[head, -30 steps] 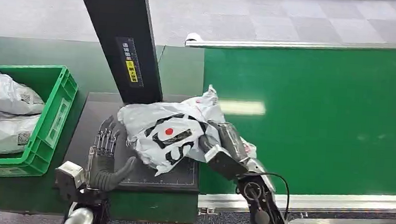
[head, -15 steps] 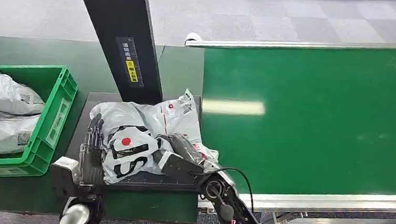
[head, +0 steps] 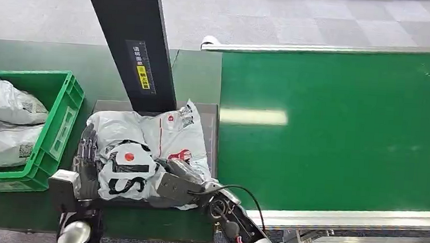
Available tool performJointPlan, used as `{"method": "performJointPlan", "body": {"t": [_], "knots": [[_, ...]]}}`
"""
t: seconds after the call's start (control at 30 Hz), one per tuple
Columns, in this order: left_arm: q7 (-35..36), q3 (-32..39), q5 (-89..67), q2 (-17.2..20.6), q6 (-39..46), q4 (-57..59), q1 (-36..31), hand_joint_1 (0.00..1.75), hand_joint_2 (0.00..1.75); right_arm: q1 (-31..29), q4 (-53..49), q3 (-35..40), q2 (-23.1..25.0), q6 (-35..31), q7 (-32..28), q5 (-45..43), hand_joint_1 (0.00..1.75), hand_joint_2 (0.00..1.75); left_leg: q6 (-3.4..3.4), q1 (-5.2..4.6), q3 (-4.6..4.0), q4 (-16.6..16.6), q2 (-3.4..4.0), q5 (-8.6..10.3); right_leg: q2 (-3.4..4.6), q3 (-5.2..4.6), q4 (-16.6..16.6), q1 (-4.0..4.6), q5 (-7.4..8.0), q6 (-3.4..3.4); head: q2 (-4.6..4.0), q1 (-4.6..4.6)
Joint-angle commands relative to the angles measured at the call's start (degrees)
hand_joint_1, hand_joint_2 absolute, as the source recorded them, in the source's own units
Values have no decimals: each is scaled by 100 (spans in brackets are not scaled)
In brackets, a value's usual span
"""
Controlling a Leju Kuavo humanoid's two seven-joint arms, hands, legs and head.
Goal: Moved the parcel from conveyor to table for the left to box.
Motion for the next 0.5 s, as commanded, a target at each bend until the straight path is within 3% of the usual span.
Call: {"method": "performJointPlan", "body": {"t": [0.03,0.2,0.5], "knots": [[138,377,-974,193,698,103,105,0,175,-185,607,-36,-117,-116,-102,-139,0,175,-4,2,10,-9,1,1,-5,9,-7,2,1,-4,0,2],[144,636,-1740,339,999,254,-86,0,175,-65,141,-222,-252,-160,-259,-288,0,175,-7,5,15,-18,-3,8,-14,16,-20,7,7,-7,0,2],[208,1248,-2953,583,1373,105,-509,0,175,718,-2137,-1034,-819,-61,-305,-876,0,175,-5,7,4,-4,-20,6,-26,11,-9,8,0,-4,0,2]]}}
